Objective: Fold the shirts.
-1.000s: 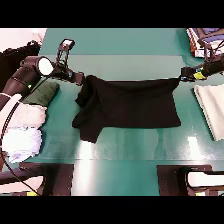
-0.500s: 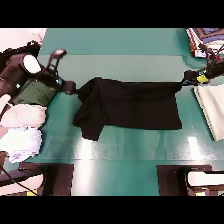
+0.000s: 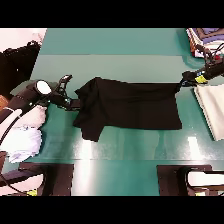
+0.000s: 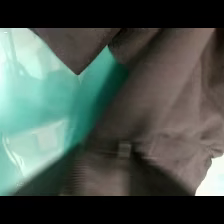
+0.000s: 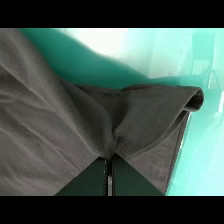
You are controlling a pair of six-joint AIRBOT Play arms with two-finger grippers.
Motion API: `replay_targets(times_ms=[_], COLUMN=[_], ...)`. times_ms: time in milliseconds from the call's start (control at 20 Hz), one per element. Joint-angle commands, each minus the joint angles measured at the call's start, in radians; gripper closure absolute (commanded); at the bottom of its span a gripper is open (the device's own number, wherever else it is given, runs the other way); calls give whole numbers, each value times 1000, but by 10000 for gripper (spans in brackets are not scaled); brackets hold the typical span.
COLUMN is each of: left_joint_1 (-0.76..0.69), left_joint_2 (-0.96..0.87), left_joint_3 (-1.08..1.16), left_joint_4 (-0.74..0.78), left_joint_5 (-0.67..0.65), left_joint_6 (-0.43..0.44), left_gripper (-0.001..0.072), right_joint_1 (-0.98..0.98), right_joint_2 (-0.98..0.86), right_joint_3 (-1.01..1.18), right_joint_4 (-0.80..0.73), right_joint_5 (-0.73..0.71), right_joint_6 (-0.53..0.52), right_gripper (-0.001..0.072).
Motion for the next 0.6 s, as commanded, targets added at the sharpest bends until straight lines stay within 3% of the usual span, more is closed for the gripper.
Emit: replay_targets(times_ms=[0, 200, 250, 300, 350, 550], left_joint_1=[-3, -2, -2, -2, -2, -2], left_joint_2=[2, 4, 4, 4, 4, 4], left_joint_3=[-28, 58, 83, 105, 118, 123], left_joint_4=[-22, -5, -5, -5, -5, -12], left_joint_5=[22, -48, -59, -66, -70, -69], left_joint_6=[2, 11, 14, 18, 19, 20], left_gripper=[678, 678, 678, 678, 678, 678], right_joint_1=[-21, -101, -135, -170, -208, -379], right_joint_2=[0, 56, 91, 121, 151, 288], right_joint_3=[1, -35, -73, -116, -169, -460], right_joint_4=[0, -2, -2, -3, -2, -1], right_joint_5=[13, 35, 29, 33, 41, 16], right_joint_6=[1, -1, -9, -9, -9, -10], right_gripper=[698, 694, 558, 323, 282, 282])
